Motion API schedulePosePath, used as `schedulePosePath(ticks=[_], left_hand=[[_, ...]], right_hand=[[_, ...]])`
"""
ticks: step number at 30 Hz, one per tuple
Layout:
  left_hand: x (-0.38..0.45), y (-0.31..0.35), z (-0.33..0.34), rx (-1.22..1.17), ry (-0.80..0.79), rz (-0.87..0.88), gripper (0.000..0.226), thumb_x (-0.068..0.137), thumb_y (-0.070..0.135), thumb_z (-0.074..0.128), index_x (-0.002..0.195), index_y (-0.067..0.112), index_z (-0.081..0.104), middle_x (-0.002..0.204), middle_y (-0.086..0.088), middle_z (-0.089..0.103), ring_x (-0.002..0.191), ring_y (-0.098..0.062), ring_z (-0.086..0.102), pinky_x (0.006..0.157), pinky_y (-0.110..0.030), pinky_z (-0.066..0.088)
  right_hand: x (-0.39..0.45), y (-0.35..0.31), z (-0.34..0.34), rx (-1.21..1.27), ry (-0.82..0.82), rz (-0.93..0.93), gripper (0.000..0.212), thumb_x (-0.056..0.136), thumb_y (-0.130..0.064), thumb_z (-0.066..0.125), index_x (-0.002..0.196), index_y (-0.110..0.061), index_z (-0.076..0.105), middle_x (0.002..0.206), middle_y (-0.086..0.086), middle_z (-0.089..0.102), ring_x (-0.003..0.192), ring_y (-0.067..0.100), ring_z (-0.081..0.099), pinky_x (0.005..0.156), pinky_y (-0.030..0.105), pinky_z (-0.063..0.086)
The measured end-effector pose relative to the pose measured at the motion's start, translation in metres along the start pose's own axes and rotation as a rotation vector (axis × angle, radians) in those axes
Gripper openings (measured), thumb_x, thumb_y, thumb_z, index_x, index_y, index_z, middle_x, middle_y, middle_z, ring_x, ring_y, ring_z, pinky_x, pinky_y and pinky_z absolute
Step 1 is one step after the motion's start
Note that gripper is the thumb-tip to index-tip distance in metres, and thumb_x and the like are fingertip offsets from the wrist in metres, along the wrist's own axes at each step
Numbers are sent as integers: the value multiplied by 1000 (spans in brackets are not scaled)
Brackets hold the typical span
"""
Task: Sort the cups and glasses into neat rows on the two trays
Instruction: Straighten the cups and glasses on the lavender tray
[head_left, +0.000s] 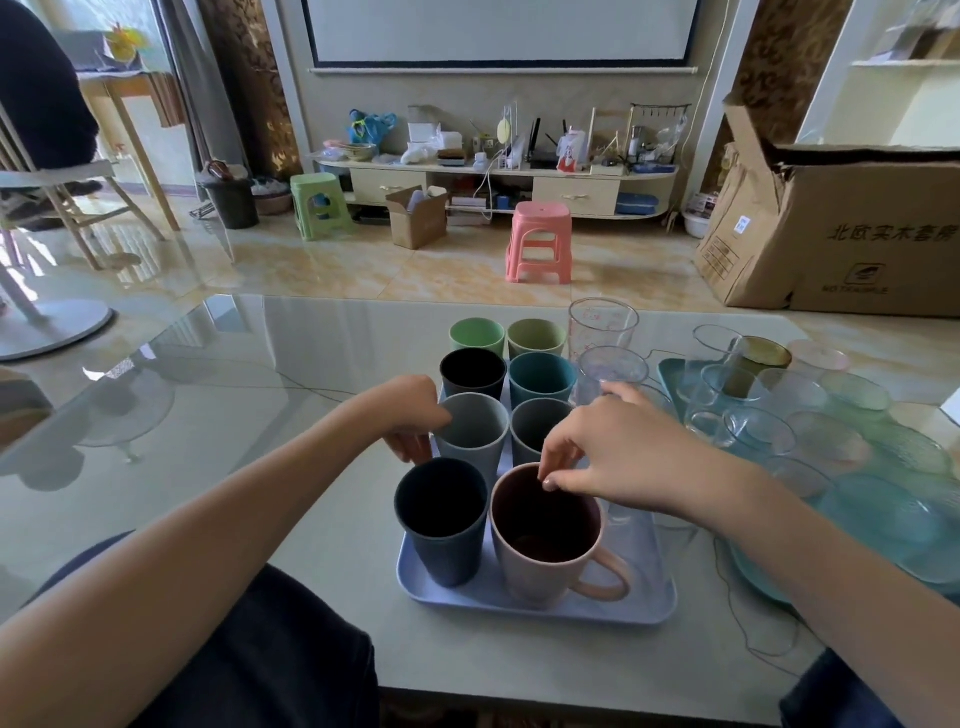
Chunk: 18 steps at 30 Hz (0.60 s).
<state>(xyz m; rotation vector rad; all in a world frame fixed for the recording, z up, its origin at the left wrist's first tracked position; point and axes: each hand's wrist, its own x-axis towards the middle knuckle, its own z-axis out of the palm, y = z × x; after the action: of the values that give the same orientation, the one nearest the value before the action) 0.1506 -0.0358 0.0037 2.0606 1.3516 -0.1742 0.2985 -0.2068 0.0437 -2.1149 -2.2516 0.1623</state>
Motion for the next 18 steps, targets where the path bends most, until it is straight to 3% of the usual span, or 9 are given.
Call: schedulePosePath(ticks=[5, 8, 10, 13, 15, 18], left_hand=[[-11, 0, -13, -8, -109, -107, 49, 95, 38, 49, 111, -9, 52, 71, -15, 69, 51, -19, 68, 50, -27, 57], [-20, -4, -24, 26, -171, -185, 68, 94, 54, 40, 115, -10, 49, 86, -24, 70, 58, -23, 70, 53, -28, 58], [-25, -7, -28, 75, -230, -216, 69, 92, 56, 41, 114, -8, 52, 89, -23, 69, 62, -24, 71, 57, -29, 59], [-29, -10, -25, 137, -347, -233, 61, 91, 51, 51, 115, -5, 55, 91, -19, 70, 67, -24, 72, 66, -31, 60], [-29, -9, -23, 135, -385, -213, 56, 92, 46, 53, 113, -5, 57, 94, -18, 70, 68, -24, 72, 65, -30, 60], [-29, -6, -25, 74, -409, -163, 52, 94, 43, 50, 113, -4, 59, 98, -20, 70, 69, -24, 72, 65, -31, 60]], right_hand=[[-11, -14, 2, -69, -89, -90, 35, 80, -60, 55, 93, -31, 72, 95, -10, 71, 103, 6, 58, 116, 45, 5], [-17, -24, 11, -207, -125, -164, 35, 83, -54, 54, 95, -26, 70, 95, -6, 69, 101, 13, 58, 116, 48, 6], [-18, -28, 15, -229, -131, -176, 32, 84, -50, 54, 92, -23, 69, 92, -4, 68, 97, 18, 57, 113, 46, 16], [-19, -32, 16, -227, -87, -168, 30, 87, -43, 52, 87, -17, 67, 75, -1, 54, 80, 24, 51, 90, 34, 38], [-21, -36, 15, -205, -41, -156, 27, 89, -37, 50, 83, -13, 62, 74, 2, 47, 75, 25, 45, 72, 30, 33], [-24, -44, 14, -165, -30, -138, 30, 90, -30, 47, 66, -14, 39, 88, 9, 57, 72, 21, 33, 57, 30, 25]])
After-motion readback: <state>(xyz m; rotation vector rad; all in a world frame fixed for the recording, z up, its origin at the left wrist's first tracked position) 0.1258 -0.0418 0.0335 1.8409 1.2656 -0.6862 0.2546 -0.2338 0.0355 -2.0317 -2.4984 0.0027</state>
